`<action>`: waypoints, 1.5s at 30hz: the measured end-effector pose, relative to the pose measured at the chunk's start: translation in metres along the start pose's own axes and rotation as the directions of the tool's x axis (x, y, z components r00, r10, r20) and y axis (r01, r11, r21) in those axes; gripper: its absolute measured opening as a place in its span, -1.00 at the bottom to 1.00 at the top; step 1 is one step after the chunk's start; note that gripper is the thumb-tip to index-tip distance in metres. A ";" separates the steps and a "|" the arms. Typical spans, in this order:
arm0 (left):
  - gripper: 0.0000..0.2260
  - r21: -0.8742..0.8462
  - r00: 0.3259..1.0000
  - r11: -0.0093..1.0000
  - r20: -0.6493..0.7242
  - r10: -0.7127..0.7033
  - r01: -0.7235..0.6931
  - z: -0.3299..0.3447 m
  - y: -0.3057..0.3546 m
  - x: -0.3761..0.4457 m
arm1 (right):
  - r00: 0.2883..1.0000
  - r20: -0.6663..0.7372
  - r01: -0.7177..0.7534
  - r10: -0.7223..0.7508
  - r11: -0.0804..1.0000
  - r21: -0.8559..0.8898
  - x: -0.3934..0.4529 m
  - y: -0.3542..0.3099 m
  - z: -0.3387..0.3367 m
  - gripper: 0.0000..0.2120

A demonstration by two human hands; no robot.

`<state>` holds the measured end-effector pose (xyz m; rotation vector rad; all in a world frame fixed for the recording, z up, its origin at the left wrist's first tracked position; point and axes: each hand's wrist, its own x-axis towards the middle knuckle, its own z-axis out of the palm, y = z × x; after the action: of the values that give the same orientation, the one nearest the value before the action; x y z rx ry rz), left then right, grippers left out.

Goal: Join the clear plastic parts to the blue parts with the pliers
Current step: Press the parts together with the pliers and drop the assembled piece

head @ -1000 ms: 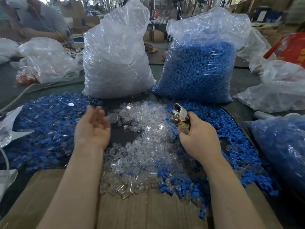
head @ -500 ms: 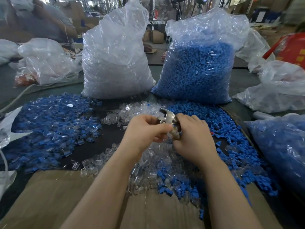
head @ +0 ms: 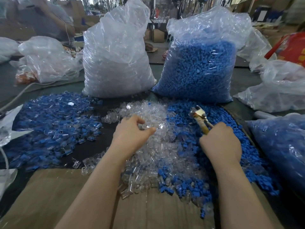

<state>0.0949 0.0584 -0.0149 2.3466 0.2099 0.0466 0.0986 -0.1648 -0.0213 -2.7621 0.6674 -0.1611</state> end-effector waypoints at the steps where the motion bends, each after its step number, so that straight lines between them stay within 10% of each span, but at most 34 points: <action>1: -0.52 0.014 0.999 1.000 0.049 -0.019 0.018 0.000 -0.001 0.000 | 0.999 0.006 -0.051 0.051 0.999 -0.006 0.001 0.003 0.000 -0.51; 18: -0.87 -0.120 0.996 0.989 -0.022 0.089 -0.091 0.005 -0.001 -0.004 | 0.985 0.098 0.146 -0.141 0.988 -0.052 -0.002 -0.002 0.005 -0.83; 25: -0.86 -0.145 0.991 0.982 -0.080 0.111 -0.122 0.009 0.006 -0.006 | 0.982 -0.011 0.190 -0.191 0.965 0.182 0.003 -0.002 0.008 -0.87; 31: -0.94 -0.398 0.994 0.914 -0.095 0.048 -0.082 0.007 0.010 -0.008 | 0.972 0.018 0.171 -0.234 0.759 0.628 0.003 -0.012 0.006 -0.90; 38: -0.90 -0.812 0.999 0.581 0.053 -0.007 0.048 0.000 0.016 -0.008 | 0.943 -0.034 0.208 -0.332 0.506 0.837 -0.008 -0.026 0.005 -0.89; 45: -0.86 -0.790 0.998 0.612 -0.067 -0.022 -0.040 0.005 0.019 -0.009 | 0.904 -0.066 0.265 -0.422 0.433 0.861 -0.017 -0.033 0.006 -0.83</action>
<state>0.0894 0.0402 -0.0048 1.4378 0.1632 0.1899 0.0986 -0.1268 -0.0172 -1.8252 -0.0914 -0.2656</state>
